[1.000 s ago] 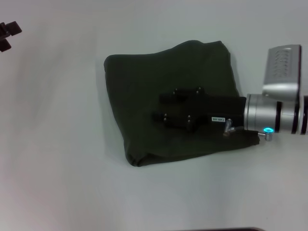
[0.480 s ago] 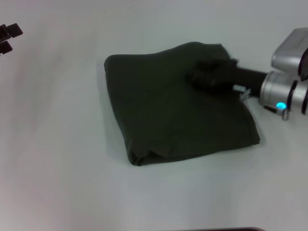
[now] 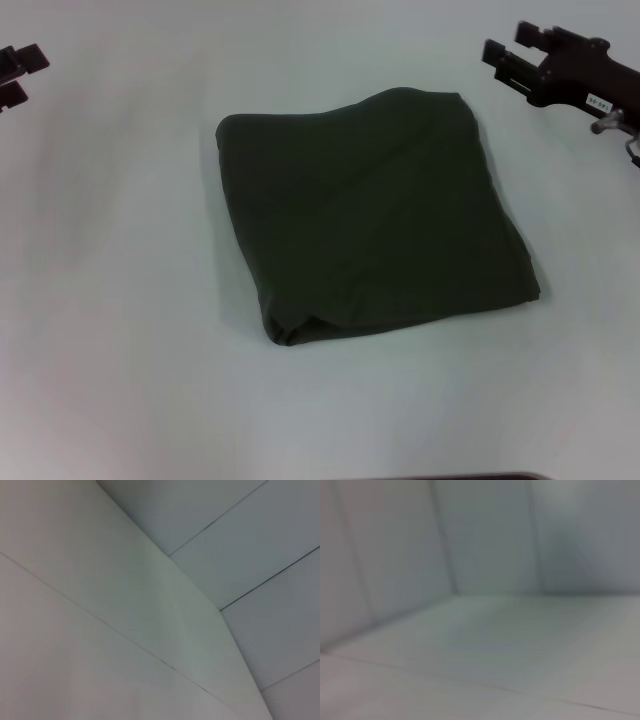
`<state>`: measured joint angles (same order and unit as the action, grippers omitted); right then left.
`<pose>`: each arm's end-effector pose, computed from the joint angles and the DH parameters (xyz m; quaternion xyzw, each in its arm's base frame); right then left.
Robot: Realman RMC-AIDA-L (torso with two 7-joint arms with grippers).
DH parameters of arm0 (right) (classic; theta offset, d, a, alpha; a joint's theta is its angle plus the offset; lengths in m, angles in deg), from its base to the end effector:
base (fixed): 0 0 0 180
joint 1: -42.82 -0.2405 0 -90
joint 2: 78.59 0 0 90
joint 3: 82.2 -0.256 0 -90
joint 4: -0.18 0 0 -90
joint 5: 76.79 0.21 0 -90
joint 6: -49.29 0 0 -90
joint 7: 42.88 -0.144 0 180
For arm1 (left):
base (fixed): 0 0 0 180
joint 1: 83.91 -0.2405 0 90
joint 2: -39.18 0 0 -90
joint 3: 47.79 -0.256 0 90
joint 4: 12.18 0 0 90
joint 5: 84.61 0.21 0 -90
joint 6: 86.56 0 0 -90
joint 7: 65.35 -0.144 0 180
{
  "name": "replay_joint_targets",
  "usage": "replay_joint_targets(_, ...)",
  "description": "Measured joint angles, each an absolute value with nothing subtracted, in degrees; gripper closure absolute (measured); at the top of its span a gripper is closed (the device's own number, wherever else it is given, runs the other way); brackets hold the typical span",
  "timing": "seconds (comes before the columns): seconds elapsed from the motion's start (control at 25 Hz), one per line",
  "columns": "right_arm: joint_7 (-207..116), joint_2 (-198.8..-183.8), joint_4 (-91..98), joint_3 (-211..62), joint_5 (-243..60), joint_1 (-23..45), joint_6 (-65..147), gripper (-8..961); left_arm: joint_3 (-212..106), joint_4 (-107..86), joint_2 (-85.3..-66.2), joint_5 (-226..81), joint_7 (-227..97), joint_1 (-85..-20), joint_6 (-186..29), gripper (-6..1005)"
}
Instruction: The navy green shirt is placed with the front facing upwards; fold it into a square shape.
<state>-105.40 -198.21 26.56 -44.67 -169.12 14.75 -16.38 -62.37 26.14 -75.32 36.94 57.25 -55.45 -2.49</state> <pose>0.3063 0.3605 0.0033 -0.8441 0.2686 0.2815 0.3689 -0.3344 0.3387 0.0850 -0.6881 -0.5990 -0.3496 0.2131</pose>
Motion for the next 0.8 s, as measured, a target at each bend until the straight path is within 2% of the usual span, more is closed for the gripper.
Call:
replay_joint_targets(0.16,-122.75,-197.46,36.24,-41.96,-177.11,15.93,-24.26,388,-64.42,26.15,-74.6,38.28,58.06,-54.58,-1.07,173)
replay_joint_targets(0.32,-142.29,-195.32,42.62,-40.28,-189.8,14.16,-32.22,388,-73.58,26.53,-72.83,39.98,61.78,-53.71,3.2,173)
replay_joint_targets(0.44,-149.27,-194.52,45.17,-40.47,-194.69,13.31,-39.14,388,-78.69,28.84,-72.72,40.59,58.21,-53.51,8.49,173)
replay_joint_targets(0.52,-147.36,-195.56,46.23,-41.06,-193.82,14.35,-41.28,387,-78.6,31.84,-74.06,40.05,50.6,-54.24,11.01,173)
replay_joint_targets(0.6,-140.1,-197.45,46.54,-42.33,-190.13,16.22,-42.05,387,-76.05,34.1,-76.15,37.26,41.22,-55.57,13.57,174)
replay_joint_targets(0.68,-129.17,-198.58,44.78,-42.65,-185.03,17.69,-42.76,387,-73.61,34.7,-77.84,33.92,32.49,-56.56,16.76,174)
replay_joint_targets(0.8,-119.85,-198.56,38.4,-39.95,-180.8,18.0,-44.75,375,-73.76,34.0,-79.92,32.27,24.96,-58.54,18.55,174)
